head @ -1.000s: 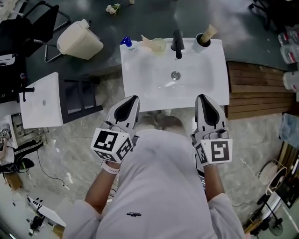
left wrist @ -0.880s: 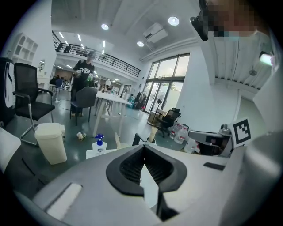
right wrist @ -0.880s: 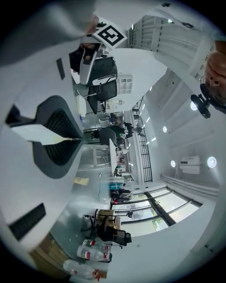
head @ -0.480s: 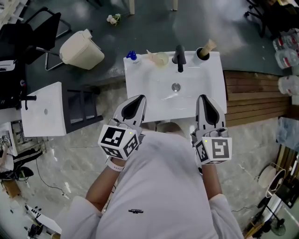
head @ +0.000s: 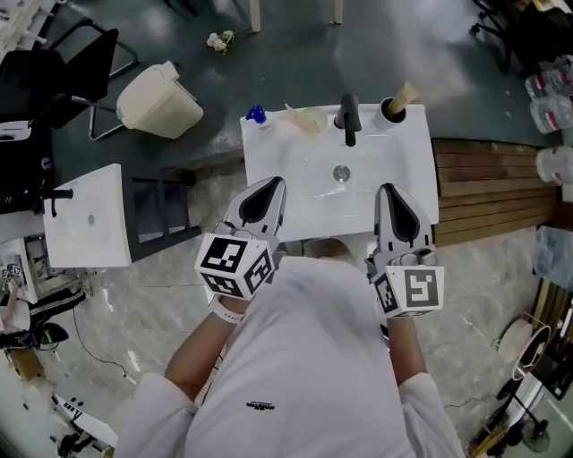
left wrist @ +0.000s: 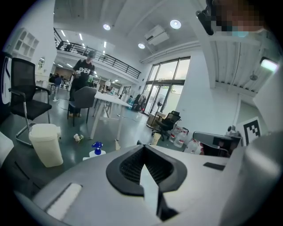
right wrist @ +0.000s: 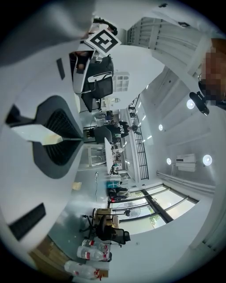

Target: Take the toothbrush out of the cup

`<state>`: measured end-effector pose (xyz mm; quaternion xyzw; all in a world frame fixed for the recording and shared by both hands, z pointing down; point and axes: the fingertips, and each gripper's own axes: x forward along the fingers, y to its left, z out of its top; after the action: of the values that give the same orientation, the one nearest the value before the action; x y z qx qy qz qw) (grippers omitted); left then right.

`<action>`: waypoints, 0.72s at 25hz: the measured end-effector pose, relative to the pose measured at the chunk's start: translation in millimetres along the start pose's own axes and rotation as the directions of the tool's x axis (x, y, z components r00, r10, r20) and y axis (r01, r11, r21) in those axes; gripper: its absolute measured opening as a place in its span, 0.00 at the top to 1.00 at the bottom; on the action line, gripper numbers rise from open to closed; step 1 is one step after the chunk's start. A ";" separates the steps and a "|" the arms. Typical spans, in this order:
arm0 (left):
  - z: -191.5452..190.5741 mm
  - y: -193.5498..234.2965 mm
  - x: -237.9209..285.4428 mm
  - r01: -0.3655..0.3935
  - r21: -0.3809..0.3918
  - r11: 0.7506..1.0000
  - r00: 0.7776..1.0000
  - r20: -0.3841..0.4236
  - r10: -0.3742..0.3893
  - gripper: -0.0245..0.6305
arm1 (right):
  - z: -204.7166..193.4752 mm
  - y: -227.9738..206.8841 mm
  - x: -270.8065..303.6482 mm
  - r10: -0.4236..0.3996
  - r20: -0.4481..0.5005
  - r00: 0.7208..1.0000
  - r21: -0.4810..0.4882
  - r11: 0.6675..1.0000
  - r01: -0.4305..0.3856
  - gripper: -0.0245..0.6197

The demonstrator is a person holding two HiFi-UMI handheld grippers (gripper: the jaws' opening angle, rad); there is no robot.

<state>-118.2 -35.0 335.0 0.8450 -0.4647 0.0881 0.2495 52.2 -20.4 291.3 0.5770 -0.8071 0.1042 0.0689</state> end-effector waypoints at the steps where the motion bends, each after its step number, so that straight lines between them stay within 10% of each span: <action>1: 0.4 1.5 3.7 -0.008 -0.001 1.000 1.000 -0.001 0.008 0.96 | -0.3 -0.9 1.2 0.000 -0.003 1.000 0.003 1.000 0.000 0.94; 18: -5.9 42.1 82.6 -0.156 -0.035 0.987 0.987 -0.044 0.154 0.83 | -31.9 -17.8 54.6 0.058 -0.097 0.994 0.049 0.997 -0.054 0.94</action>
<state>-106.9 -111.9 385.8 0.7994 -0.5255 0.1156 0.2675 51.0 -68.0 336.5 0.5497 -0.8160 0.1532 0.0920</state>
